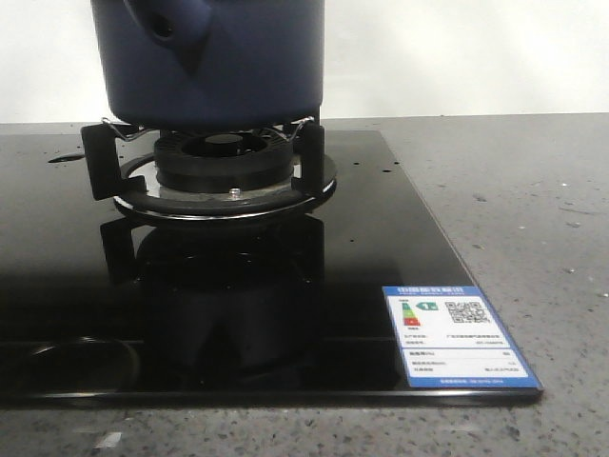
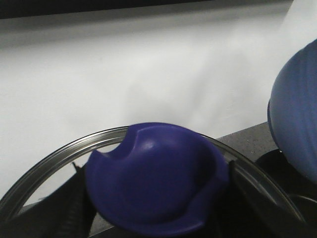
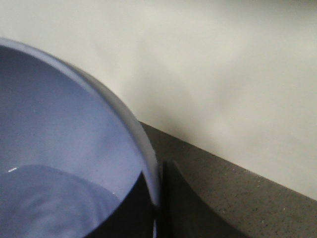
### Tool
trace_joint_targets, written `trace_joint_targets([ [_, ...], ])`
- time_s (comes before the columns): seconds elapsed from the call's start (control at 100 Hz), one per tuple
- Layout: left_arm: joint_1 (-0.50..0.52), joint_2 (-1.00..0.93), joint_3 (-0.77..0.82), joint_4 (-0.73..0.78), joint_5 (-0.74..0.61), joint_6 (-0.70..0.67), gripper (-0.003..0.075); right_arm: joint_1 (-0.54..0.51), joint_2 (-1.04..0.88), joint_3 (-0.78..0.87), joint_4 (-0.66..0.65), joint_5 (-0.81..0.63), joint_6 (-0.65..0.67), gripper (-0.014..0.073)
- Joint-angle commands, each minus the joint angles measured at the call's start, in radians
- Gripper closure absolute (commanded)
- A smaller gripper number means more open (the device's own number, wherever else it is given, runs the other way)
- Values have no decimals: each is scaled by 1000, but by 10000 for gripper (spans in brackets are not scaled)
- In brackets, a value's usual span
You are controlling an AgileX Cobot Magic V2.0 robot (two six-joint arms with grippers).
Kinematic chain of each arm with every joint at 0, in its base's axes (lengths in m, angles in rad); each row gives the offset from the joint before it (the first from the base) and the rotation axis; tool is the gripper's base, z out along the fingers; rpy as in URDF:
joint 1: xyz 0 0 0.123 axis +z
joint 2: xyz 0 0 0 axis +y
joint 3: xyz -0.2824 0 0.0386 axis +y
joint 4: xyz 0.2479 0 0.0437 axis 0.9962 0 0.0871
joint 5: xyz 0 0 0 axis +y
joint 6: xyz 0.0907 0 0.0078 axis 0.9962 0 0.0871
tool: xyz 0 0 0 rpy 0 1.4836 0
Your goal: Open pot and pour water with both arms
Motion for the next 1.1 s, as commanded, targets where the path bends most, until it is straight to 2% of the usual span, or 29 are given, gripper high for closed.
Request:
trace_joint_targets([
  [0.0,4,-25,-33,-75,-20,-11,391,5,-101,72,-6,-262,-14,636],
  [0.1,4,-25,-33,-75,-20,-11,391,5,-130,176,-8,-426,-14,636],
  [0.29,4,-25,-33,-75,-20,-11,391,5,-148,299,-15,-638,-14,636],
  [0.75,4,-25,-33,-75,-20,-11,391,46,-148,439,-112,-1065,4,636],
  [0.89,4,-25,-33,-75,-20,-11,391,48,-145,439,-134,-1155,4,636],
  [1.09,4,-25,-33,-75,-20,-11,391,48,-142,439,-144,-1170,4,636],
])
